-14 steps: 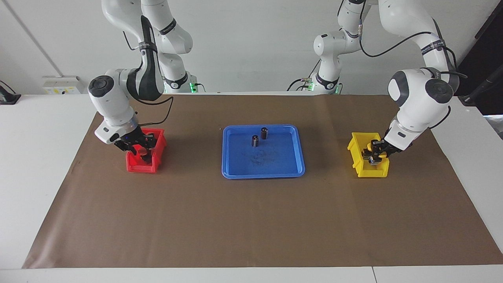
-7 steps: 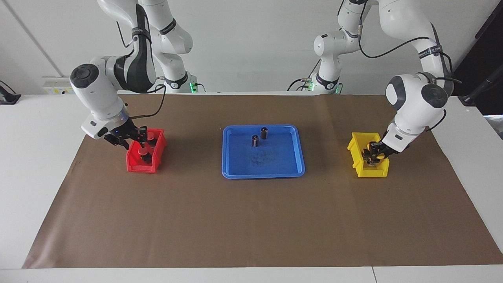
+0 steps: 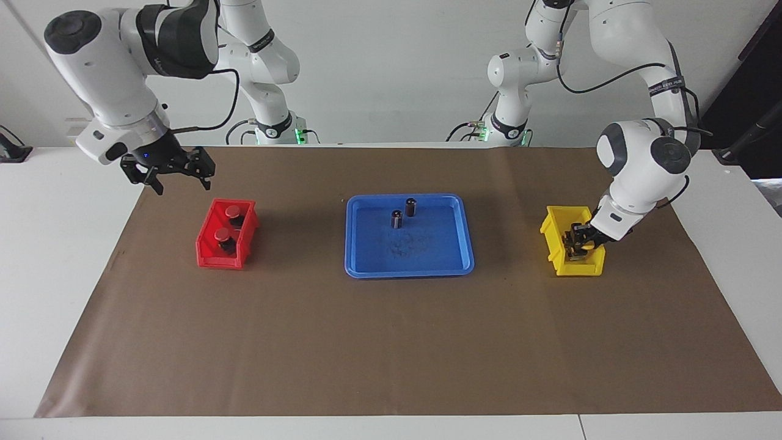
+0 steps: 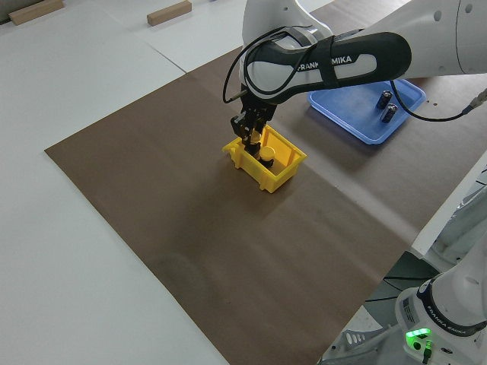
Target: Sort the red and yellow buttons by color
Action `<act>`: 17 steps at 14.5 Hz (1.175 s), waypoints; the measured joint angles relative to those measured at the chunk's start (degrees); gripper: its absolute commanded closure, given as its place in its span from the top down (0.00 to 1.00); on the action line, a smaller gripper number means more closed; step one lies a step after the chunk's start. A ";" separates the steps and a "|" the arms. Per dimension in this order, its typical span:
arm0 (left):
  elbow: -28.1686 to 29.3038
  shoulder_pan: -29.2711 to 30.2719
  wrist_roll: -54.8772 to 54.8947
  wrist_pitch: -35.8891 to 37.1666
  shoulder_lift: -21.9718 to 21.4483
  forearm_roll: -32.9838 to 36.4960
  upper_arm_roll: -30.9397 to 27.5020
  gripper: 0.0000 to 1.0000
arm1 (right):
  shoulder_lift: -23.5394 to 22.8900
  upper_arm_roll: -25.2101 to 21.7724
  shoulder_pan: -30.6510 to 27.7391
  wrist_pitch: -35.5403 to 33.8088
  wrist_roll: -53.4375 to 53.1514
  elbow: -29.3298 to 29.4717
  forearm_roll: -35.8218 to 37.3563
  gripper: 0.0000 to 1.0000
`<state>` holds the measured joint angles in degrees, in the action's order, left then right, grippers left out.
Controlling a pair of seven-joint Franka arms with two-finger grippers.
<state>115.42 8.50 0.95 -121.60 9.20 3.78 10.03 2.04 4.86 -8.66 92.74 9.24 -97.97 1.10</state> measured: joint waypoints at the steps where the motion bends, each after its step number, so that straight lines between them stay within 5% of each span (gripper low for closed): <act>1: 0.13 0.00 -0.06 -0.01 0.00 0.00 0.10 0.51 | 0.08 -0.05 -0.05 -2.04 -0.40 1.07 0.03 1.00; 8: 0.03 0.00 -0.10 0.18 -0.13 0.00 0.21 0.54 | -0.34 -2.40 -1.28 -3.59 -0.90 1.84 0.09 1.00; 10: -2.67 -0.01 -0.18 3.88 -0.51 -0.51 0.25 0.64 | -0.36 -3.71 -0.40 -3.57 -0.90 2.04 0.09 1.00; 12: -7.90 0.01 -0.25 12.15 -1.22 -1.31 0.25 1.00 | -0.52 -4.03 0.30 -3.57 -0.90 2.04 0.09 1.00; 17: -11.73 -0.01 -0.30 17.89 -5.59 -1.49 0.36 1.00 | -0.86 -4.62 0.95 -3.47 -0.90 2.12 0.11 1.00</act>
<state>103.69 8.50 0.65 -103.72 3.61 2.29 10.39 1.18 0.24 -7.71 89.26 8.34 -95.85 1.21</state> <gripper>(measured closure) 0.000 0.000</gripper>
